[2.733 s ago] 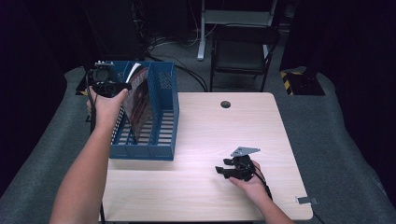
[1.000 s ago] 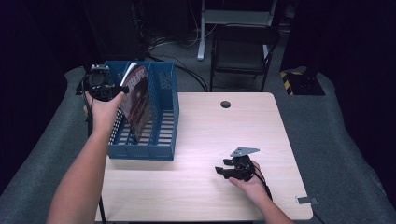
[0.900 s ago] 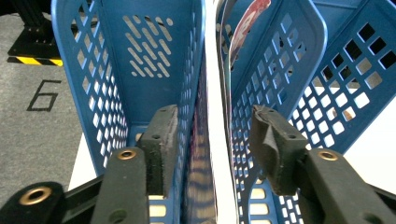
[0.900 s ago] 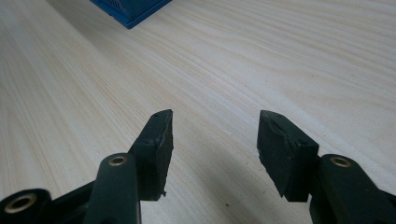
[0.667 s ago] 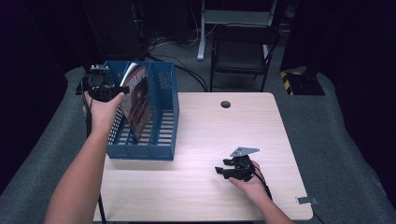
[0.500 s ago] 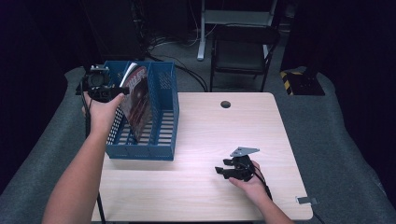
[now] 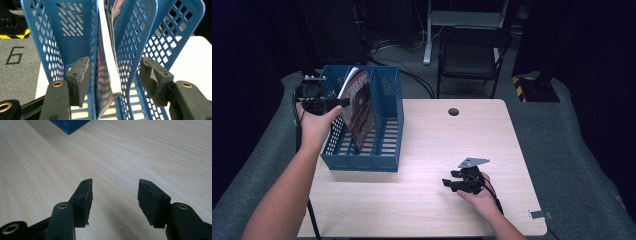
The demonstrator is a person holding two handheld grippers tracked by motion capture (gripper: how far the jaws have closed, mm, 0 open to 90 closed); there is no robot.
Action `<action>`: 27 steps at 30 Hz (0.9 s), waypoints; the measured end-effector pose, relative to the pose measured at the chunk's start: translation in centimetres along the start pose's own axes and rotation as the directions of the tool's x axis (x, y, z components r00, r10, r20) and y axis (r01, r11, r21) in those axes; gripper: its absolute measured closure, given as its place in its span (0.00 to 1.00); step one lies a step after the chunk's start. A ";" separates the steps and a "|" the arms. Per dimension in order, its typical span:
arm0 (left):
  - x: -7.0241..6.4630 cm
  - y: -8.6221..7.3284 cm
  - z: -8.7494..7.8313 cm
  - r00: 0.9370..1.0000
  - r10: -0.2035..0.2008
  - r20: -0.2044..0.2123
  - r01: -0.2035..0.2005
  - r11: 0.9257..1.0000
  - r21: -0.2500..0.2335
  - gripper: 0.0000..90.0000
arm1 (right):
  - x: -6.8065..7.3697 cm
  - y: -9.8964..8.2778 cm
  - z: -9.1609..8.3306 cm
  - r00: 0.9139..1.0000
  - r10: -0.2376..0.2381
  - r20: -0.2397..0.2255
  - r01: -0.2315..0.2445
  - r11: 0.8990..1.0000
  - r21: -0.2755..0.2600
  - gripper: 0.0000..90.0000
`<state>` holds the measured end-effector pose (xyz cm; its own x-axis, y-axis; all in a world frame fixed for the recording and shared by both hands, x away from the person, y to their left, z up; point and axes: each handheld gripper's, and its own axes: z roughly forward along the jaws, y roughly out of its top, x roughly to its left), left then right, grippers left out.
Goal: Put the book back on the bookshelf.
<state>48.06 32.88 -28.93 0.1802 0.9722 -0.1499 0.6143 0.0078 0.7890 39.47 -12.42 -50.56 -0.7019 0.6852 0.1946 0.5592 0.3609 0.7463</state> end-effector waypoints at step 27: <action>-0.1 -3.7 -5.2 0.987 0.063 0.151 -0.062 0.998 -0.010 0.47 | 0.0 -0.1 0.1 1.000 0.004 -0.004 -0.004 1.000 0.005 0.50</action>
<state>41.73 33.98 -28.72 0.3322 0.9242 -0.1882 0.5944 -0.0502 0.8026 39.47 -12.36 -50.68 -0.7016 0.6839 0.1998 0.5639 0.3616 0.7425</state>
